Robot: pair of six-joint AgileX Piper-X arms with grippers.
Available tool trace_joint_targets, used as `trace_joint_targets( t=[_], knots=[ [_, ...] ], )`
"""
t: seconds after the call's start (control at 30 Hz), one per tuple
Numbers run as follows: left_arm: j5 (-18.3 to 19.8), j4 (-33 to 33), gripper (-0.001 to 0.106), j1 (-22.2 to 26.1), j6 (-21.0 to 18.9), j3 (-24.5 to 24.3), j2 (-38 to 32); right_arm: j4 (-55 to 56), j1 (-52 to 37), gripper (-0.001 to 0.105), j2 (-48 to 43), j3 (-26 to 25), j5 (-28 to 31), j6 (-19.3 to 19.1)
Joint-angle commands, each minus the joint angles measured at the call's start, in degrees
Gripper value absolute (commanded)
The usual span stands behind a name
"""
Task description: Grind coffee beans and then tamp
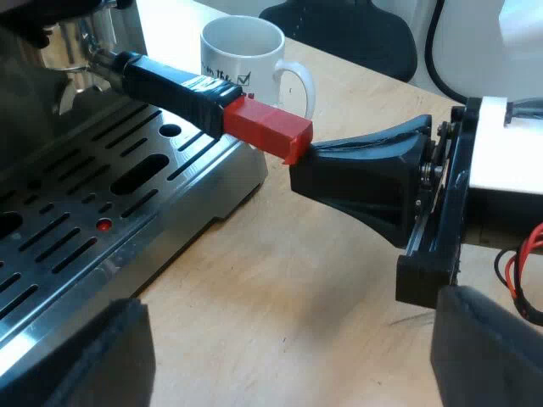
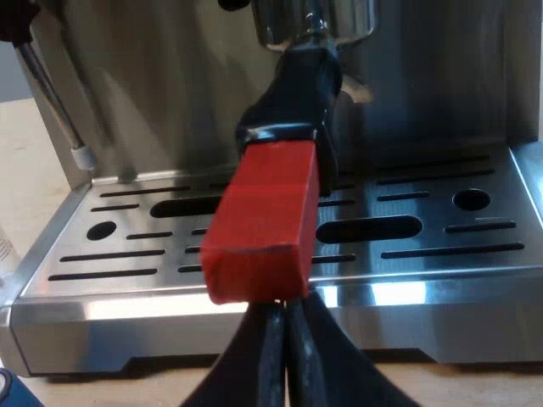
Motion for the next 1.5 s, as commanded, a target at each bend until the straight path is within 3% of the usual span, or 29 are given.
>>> trace_joint_targets(
  t=[0.03,0.4,0.83,1.27,1.5],
  knots=[
    [0.59,-0.58,0.068,-0.17,-0.01,-0.07,0.05,2.08,0.02,0.000,-0.08,-0.10,-1.46,-0.12],
    [0.59,-0.58,0.068,-0.17,-0.01,-0.07,0.05,4.84,3.47,0.000,-0.08,-0.10,-1.35,-0.12],
    [0.59,-0.58,0.068,-0.17,-0.01,-0.07,0.05,4.95,10.93,0.000,-0.08,-0.10,5.80,-0.12],
    [0.59,-0.58,0.068,-0.17,-0.01,-0.07,0.05,1.03,7.95,0.000,-0.08,-0.22,5.57,-0.12],
    [0.59,-0.58,0.068,-0.17,-0.01,-0.07,0.05,-0.79,3.56,0.000,-0.08,-0.22,2.22,-0.12]
  ],
)
